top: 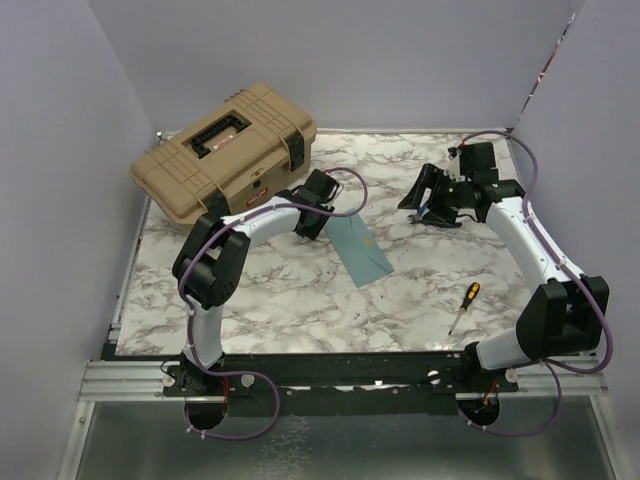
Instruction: Place the letter into the envelope and seal it
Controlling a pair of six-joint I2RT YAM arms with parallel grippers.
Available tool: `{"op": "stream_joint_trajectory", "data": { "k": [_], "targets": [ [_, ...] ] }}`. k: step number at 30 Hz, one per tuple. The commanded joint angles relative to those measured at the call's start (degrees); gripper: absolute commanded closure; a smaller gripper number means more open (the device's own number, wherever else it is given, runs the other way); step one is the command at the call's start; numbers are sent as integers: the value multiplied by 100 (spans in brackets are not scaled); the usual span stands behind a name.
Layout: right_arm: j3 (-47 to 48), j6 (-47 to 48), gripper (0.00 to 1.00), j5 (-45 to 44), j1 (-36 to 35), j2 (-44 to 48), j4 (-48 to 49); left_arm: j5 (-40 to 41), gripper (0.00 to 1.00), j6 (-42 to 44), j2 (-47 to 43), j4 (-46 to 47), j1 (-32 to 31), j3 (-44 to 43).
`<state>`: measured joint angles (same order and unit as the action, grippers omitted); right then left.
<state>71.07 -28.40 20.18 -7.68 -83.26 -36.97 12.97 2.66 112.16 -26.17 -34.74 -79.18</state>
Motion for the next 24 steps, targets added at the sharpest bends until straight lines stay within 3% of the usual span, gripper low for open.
{"op": "stream_joint_trajectory", "data": {
  "k": [1, 7, 13, 14, 17, 18, 24],
  "targets": [
    [99, 17, 21, -125, -18, -83, 27, 182, 49, -28, -90, -63, -11, -286],
    [128, 77, 17, -372, -23, -13, -209, 0, 45, -232, -651, -73, -7, -536],
    [590, 75, 12, -1145, -23, -189, -1079, 319, 35, -1100, -1687, 19, -10, -737],
    [700, 66, 12, -1275, -23, -231, -1284, 421, 18, -1207, -1933, 29, -17, -735],
    [887, 55, 12, -1686, -18, -216, -1676, 750, 1, -1505, -2581, 114, -15, -614],
    [909, 171, 13, -1984, -23, 113, -1845, 1240, 1, -1898, -3445, 181, -15, -256],
    [841, 251, 13, -2857, -23, 943, -2227, 2165, 1, -2415, -5119, -28, -24, 690]
  ]
}}
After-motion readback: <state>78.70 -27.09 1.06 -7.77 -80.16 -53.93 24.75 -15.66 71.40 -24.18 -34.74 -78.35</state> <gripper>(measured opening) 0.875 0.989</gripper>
